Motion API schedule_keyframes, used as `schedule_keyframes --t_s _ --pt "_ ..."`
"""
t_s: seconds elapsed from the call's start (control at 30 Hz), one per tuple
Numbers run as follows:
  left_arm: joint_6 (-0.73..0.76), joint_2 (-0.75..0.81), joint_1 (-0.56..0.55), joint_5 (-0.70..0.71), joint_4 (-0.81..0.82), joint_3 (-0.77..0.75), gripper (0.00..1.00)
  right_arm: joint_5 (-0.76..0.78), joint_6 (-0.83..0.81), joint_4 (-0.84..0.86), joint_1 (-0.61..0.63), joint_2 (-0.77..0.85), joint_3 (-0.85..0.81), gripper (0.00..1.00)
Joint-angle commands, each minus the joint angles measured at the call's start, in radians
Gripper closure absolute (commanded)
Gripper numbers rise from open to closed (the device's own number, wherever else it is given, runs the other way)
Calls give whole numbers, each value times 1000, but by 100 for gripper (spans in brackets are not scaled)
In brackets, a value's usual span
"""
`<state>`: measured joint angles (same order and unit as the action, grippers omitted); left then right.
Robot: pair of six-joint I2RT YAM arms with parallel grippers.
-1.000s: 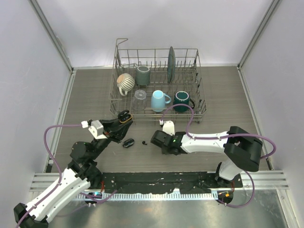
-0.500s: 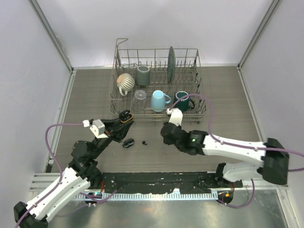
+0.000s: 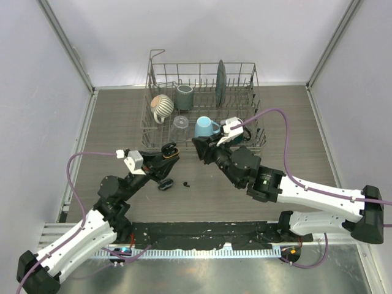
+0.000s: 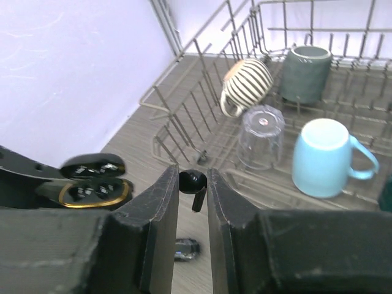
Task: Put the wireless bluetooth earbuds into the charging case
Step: Pick up the earbud from the center of the board, then place the earbud in the charging case.
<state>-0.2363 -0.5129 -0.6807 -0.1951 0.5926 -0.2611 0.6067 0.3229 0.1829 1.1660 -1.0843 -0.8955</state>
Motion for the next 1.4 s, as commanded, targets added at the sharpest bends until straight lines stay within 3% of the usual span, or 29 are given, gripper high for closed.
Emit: schedule_keyframes --t_s 0.0,0.5,1.37 --pt "-17 -22 -2 -33 78 -62 100 -31 -122 208 32 -43 -88 99" --pt "-46 -79 -2 -29 114 -79 100 -114 -168 283 93 -106 -108 99" --pt "-69 -65 -2 -47 167 -73 100 -58 -194 322 112 -157 -42 99"
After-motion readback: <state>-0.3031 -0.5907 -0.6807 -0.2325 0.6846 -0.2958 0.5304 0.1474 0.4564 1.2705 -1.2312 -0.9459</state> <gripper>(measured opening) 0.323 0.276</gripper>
